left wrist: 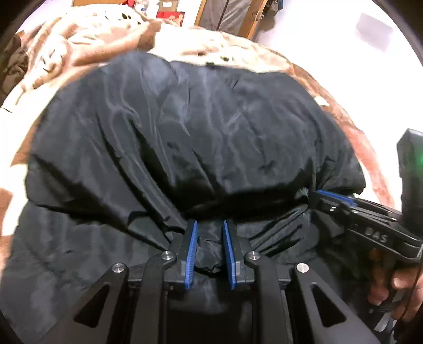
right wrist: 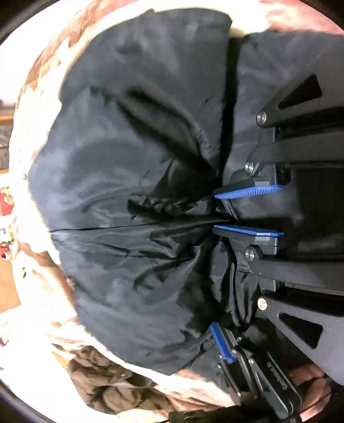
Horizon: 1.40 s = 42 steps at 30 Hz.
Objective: Fold large clothes
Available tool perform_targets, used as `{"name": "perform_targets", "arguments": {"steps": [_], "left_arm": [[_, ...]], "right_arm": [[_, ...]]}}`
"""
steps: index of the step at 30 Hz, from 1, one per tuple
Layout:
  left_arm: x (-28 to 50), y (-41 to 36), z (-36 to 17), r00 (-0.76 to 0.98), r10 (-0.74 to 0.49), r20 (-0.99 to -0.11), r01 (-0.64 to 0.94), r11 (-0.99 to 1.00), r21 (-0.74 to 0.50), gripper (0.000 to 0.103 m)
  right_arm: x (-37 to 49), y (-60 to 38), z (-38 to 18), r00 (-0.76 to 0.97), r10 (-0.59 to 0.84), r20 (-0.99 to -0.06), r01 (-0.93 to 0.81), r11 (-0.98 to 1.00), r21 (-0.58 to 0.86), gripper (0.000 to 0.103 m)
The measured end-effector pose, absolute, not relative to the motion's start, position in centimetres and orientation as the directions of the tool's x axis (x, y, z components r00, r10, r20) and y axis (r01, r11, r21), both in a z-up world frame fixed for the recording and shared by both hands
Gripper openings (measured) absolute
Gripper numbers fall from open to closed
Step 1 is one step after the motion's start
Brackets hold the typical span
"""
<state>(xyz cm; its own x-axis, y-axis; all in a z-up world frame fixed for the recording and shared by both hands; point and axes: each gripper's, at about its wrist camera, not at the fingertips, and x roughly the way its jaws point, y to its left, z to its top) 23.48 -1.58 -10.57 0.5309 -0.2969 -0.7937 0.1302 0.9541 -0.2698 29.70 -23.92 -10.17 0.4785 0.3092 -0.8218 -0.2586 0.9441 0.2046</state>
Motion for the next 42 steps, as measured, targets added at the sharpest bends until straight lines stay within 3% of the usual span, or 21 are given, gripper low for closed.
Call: {"name": "perform_targets", "arguments": {"steps": [5, 23, 27, 38, 40, 42], "left_arm": [[19.7, -0.8, -7.3, 0.578, -0.273, -0.769, 0.139, 0.961, -0.238, 0.035], [3.0, 3.1, -3.7, 0.634, -0.202, -0.747, 0.065, 0.976, -0.209, 0.043], [1.2, 2.8, -3.1, 0.644, -0.183, -0.742, 0.076, 0.981, -0.177, 0.043], [-0.5, 2.8, -2.7, 0.659, -0.152, -0.737, 0.077, 0.988, -0.135, 0.045], [-0.5, 3.0, -3.0, 0.655, -0.145, -0.742, 0.069, 0.989, -0.132, 0.045], [-0.3, 3.2, -3.2, 0.65, -0.134, -0.748, 0.058, 0.99, -0.127, 0.045]], "right_arm": [[24.9, -25.8, -6.0, 0.551, 0.314, -0.773, -0.279, 0.943, 0.184, 0.033], [9.6, -31.8, -3.7, 0.592, 0.268, -0.76, -0.205, 0.962, 0.18, 0.033], [7.4, -32.0, -3.4, 0.604, 0.262, -0.753, -0.214, 0.963, 0.164, 0.042], [5.5, -32.7, -4.0, 0.599, 0.259, -0.757, -0.21, 0.964, 0.164, 0.044], [5.6, -33.1, -4.3, 0.595, 0.257, -0.761, -0.203, 0.965, 0.167, 0.051], [5.7, -33.3, -4.6, 0.592, 0.25, -0.766, -0.195, 0.967, 0.166, 0.051]]}}
